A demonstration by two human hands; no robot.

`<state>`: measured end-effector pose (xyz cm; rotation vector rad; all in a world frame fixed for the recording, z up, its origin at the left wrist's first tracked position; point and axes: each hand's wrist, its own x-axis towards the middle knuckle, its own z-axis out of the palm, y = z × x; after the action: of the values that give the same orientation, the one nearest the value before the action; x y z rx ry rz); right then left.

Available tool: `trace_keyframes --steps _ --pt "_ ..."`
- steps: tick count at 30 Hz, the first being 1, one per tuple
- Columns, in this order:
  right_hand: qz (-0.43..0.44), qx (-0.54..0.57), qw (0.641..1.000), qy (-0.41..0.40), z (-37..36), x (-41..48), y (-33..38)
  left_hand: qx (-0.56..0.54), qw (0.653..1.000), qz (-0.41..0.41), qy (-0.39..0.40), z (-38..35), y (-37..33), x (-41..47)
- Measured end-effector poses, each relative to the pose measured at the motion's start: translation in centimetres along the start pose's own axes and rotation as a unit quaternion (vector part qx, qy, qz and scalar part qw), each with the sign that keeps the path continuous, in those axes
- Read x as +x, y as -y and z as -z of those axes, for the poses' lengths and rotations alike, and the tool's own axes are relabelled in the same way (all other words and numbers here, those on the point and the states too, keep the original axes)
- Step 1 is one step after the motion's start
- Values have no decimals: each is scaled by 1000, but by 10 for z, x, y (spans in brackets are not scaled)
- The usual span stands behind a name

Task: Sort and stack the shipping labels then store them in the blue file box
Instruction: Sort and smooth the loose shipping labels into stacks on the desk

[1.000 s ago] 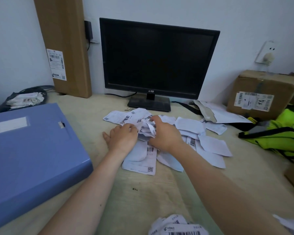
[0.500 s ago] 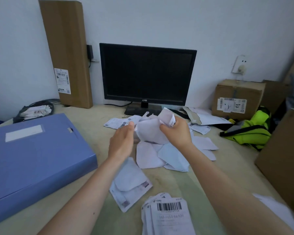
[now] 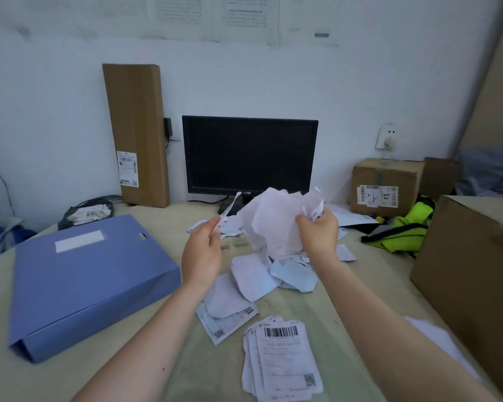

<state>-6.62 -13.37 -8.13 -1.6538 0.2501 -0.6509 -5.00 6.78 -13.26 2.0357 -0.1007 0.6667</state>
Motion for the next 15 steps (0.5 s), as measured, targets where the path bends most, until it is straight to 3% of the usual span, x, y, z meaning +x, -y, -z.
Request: trace_keyframes --steps 3,8,10,12,13,15 --pt "-4 36 999 -40 5 -5 5 90 996 -10 22 4 8 -9" --pt "16 51 997 -63 7 -11 12 304 918 24 256 1 18 -22" --pt "16 46 997 -63 7 -13 13 237 939 8 249 1 6 -28" --pt "11 37 998 -54 6 -16 15 91 969 -35 226 2 -12 -32" --pt "9 36 998 -47 4 -17 16 42 971 -59 229 2 -22 -34" --pt "10 42 999 -30 -1 -23 19 53 960 -107 252 -1 -39 -37"
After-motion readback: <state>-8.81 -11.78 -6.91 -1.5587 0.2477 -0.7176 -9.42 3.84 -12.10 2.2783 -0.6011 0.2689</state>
